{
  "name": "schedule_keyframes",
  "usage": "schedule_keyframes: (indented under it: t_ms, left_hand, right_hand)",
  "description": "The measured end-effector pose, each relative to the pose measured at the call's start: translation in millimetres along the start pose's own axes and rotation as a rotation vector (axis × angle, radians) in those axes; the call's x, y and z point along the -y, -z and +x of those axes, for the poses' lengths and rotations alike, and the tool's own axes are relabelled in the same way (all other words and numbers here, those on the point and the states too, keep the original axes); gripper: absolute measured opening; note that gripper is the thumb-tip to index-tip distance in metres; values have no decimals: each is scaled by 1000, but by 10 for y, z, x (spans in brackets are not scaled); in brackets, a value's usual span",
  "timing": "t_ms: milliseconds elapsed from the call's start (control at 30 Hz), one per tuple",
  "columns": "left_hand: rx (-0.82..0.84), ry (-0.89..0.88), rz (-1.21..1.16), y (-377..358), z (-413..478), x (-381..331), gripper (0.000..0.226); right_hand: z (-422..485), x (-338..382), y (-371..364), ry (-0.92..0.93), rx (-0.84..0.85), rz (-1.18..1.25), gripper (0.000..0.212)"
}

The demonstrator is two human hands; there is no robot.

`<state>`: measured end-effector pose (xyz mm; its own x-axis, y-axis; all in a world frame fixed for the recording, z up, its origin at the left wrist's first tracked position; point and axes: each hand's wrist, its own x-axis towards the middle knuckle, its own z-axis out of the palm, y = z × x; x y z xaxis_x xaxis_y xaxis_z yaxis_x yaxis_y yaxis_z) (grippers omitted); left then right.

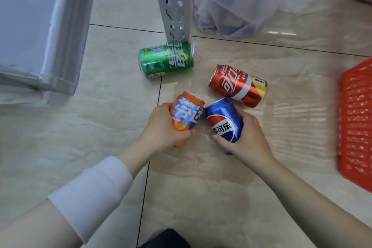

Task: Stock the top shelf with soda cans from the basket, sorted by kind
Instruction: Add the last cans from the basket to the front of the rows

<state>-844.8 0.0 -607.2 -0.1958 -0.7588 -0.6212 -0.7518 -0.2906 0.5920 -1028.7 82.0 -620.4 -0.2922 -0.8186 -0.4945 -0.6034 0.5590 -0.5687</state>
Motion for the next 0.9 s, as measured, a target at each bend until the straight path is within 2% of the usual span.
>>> schedule_keyframes:
  t_ms: [67, 200, 333, 400, 500, 533, 700, 900]
  left_hand:
    - [35, 12, -54, 21, -36, -20, 38]
    - [139, 32, -181, 180, -283, -124, 46]
    - [142, 49, -286, 449, -763, -457, 54]
    - [138, 51, -364, 625, -1053, -695, 51]
    - [119, 64, -476, 921, -1556, -1116, 49]
    - [105, 68, -507, 1030, -1742, -1268, 51]
    - [55, 74, -647, 1612, -2734, -1984, 63]
    - [39, 56, -673, 2394, -3941, -2847, 52]
  right_hand:
    - [-2, 36, 67, -55, 37, 94, 72]
    - [-181, 189, 297, -197, 156, 402, 57]
    - [-643, 517, 685, -269, 215, 644, 45]
    - [-919, 738, 923, -267, 232, 735, 56]
    - [-1365, 1147, 1285, -270, 207, 856, 90]
    - [-1524, 1302, 1412, -260, 198, 893, 94]
    - [-2350, 2099, 2094, -238, 188, 1020, 95]
    - [-3360, 3007, 3097, -190, 174, 997, 99]
